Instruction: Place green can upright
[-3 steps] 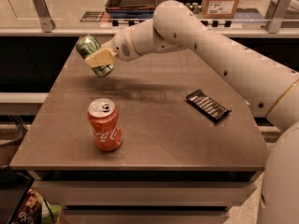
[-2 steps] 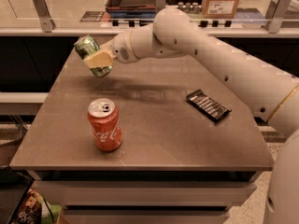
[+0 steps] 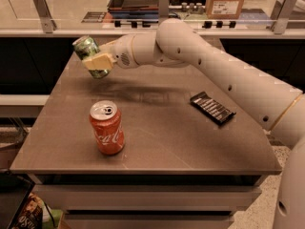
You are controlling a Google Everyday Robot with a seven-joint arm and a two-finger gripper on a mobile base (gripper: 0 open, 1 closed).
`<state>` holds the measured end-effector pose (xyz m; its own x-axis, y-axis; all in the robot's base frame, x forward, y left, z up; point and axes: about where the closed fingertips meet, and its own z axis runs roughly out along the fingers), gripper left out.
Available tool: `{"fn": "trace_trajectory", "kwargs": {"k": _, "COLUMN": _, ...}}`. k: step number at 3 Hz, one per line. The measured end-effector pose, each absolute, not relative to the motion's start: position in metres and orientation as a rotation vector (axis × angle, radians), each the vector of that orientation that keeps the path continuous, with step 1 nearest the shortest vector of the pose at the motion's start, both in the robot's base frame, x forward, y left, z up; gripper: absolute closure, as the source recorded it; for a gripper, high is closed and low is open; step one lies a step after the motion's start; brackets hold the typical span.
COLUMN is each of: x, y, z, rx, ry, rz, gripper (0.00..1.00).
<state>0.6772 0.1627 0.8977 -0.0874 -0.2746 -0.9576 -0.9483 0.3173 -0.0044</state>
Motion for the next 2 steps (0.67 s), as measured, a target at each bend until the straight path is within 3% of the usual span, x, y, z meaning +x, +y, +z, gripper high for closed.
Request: {"fn": "trace_trajectory", "kwargs": {"k": 2, "x": 0.686, "y": 0.176, "z": 0.881, "rx": -1.132, "ry": 1.551, "rz": 0.927, "gripper": 1.00}}
